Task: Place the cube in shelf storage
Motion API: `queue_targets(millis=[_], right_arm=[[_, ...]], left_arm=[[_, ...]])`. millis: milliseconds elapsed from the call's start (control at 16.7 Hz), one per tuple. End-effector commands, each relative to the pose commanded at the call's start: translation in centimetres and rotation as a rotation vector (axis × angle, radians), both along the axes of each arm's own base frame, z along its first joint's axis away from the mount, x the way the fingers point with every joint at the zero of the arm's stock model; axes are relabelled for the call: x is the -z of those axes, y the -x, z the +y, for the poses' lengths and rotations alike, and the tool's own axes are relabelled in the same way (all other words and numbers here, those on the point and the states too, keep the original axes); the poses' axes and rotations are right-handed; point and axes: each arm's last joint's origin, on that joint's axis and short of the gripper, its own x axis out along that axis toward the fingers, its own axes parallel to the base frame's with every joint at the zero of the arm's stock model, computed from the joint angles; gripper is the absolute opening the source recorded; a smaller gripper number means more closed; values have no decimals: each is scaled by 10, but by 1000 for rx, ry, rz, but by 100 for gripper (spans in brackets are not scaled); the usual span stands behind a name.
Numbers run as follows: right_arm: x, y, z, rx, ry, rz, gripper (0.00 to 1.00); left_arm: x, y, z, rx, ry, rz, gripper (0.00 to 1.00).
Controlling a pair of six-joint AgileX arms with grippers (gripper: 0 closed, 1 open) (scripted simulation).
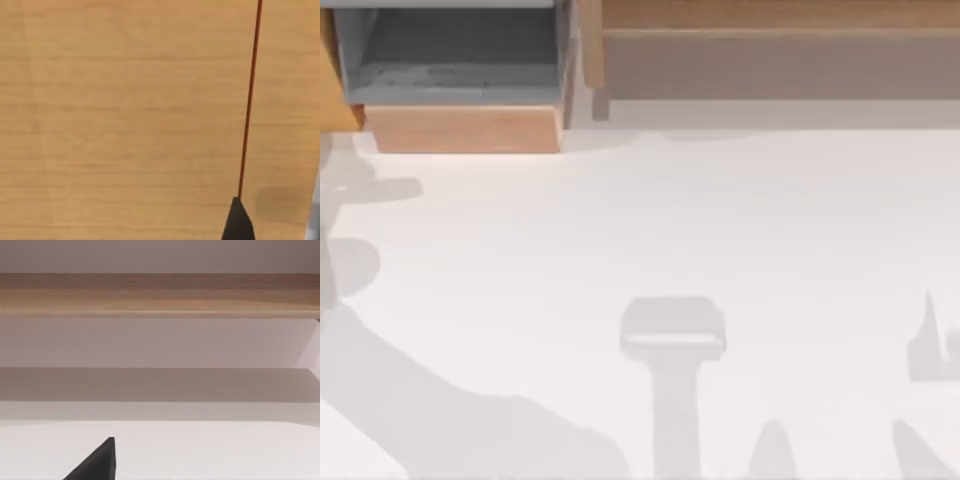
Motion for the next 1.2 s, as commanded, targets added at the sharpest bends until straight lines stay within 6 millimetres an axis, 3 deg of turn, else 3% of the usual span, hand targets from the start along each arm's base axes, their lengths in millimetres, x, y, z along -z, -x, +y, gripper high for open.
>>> queue_targets(millis=[120,660,1200], right_arm=[[0,0,0,0,0,0,100],[0,0,0,0,0,0,100],[0,0,0,0,0,0,100]], left_arm=[[0,0,0,0,0,0,0],[5,2,1,-2,13,17,0],[6,62,2,-5,14,21,0]])
